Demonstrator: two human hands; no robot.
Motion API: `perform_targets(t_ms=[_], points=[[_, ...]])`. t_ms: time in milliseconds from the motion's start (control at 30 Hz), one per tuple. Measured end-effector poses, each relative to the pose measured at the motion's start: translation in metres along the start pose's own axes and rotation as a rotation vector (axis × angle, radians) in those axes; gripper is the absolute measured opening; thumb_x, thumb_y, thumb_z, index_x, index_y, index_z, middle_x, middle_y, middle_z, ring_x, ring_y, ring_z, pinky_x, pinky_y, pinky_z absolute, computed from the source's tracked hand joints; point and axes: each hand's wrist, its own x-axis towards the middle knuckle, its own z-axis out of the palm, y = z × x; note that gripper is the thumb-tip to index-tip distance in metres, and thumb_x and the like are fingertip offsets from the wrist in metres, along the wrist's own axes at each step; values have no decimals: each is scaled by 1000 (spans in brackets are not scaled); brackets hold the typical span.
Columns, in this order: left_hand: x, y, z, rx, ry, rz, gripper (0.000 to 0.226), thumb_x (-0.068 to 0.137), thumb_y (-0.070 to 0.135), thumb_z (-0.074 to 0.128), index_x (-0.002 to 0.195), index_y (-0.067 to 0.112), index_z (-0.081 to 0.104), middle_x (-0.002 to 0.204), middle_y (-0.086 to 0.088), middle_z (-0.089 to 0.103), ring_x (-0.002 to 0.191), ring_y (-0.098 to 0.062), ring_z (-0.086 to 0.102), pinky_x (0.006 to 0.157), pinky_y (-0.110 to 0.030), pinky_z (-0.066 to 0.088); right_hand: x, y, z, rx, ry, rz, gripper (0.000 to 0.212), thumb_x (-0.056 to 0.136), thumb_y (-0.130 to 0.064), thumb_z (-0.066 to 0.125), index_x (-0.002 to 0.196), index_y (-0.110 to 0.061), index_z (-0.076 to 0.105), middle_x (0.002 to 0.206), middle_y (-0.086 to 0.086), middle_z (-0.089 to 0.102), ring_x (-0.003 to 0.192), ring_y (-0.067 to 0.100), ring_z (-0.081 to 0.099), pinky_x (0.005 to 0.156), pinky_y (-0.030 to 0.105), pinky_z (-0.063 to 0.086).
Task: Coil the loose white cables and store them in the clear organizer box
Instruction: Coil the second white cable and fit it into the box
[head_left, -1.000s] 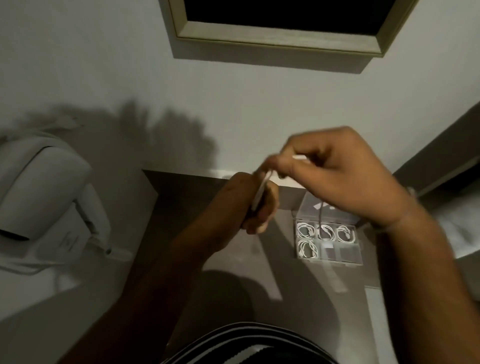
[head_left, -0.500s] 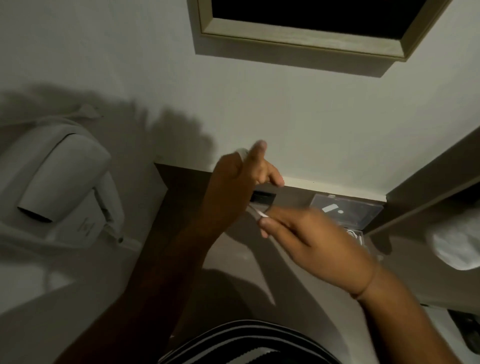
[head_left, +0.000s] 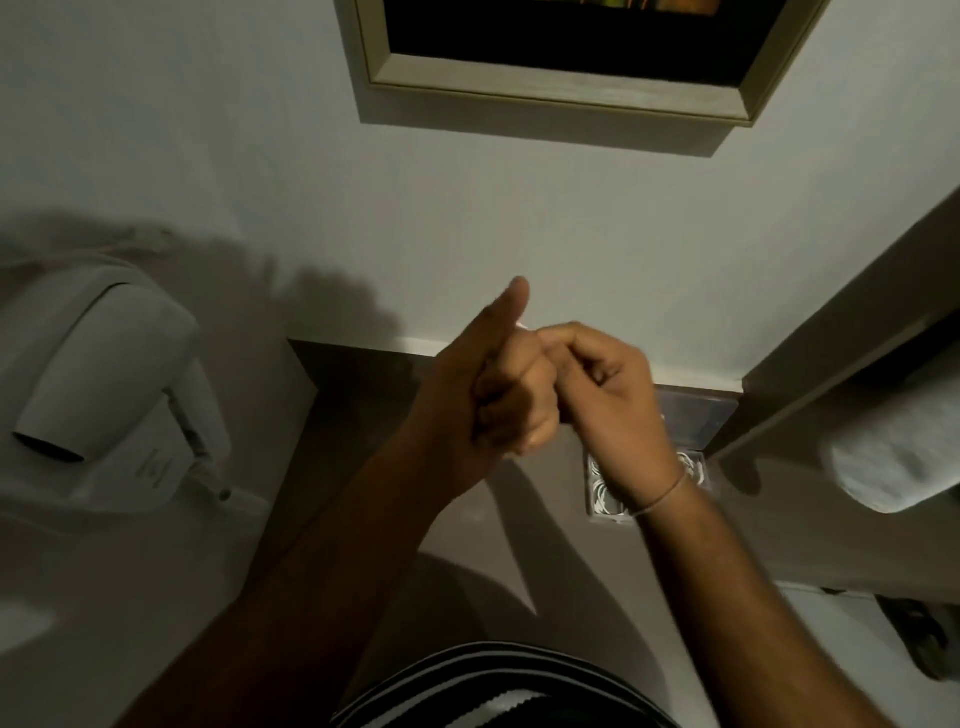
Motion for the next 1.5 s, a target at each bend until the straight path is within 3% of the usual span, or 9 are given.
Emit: perform_targets(t_ms=[167,333,533,600,767,967,1133,1267,1500], points=[[-5,-2,-5,133,324,217,74,115,38,32,44,20,38,48,0,52,48,-16,60,71,-33,59,-33,16,16,-38,78,97,38,108,-14,56,72,-10,66,55,0,47,48,13,40,49,33,35],[-3,-12,-2,355,508,273,72,116,42,31,53,24,58,77,-2,74,93,-21,79,95,-37,61,-46,0,9,-261,177,19,18,98,-16,71,112,-18,82,87,-14,81,71,8,74,65,18,59],[3,-21,3,384,536,384,62,115,46,34,66,22,63,107,-10,80,126,-32,71,116,-44,47,-54,-18,13,-366,179,-56,32,95,-31,69,125,-24,76,103,-26,76,94,1,76,83,16,62],[2,-22,5,362,548,399,62,115,44,34,72,19,70,106,-11,81,122,-32,73,113,-45,48,-57,-21,9,-436,102,-121,38,95,-29,63,132,-24,71,104,-32,71,96,0,74,84,10,58],[-1,-25,15,219,629,290,63,114,41,41,72,14,81,83,-12,81,92,-30,83,83,-31,65,-61,-17,-11,-590,109,-337,25,91,-4,78,115,-11,81,100,-3,83,87,5,77,82,22,62],[-2,-33,17,157,705,176,67,112,34,44,48,14,50,46,-4,49,39,-18,54,56,-28,60,-59,1,-23,-528,151,-416,18,80,-16,91,91,-6,80,87,6,71,81,21,66,71,38,55],[-3,-32,8,68,565,214,72,114,25,36,41,20,35,34,3,36,24,-9,22,34,-17,25,-59,18,-13,-145,182,-52,58,75,-25,90,110,-12,46,109,8,59,98,26,67,86,52,62],[-3,-24,0,-43,358,108,67,112,25,31,45,21,24,35,3,28,31,-14,14,36,-21,20,-58,21,-15,233,-72,133,55,85,-21,83,132,-12,57,118,12,73,101,26,77,86,46,67],[-3,-19,-14,-92,-8,-160,69,108,25,40,39,19,35,34,1,24,29,-12,17,40,-20,11,-51,14,-26,288,-256,185,63,82,8,81,140,-10,63,127,20,74,116,39,73,96,38,62]])
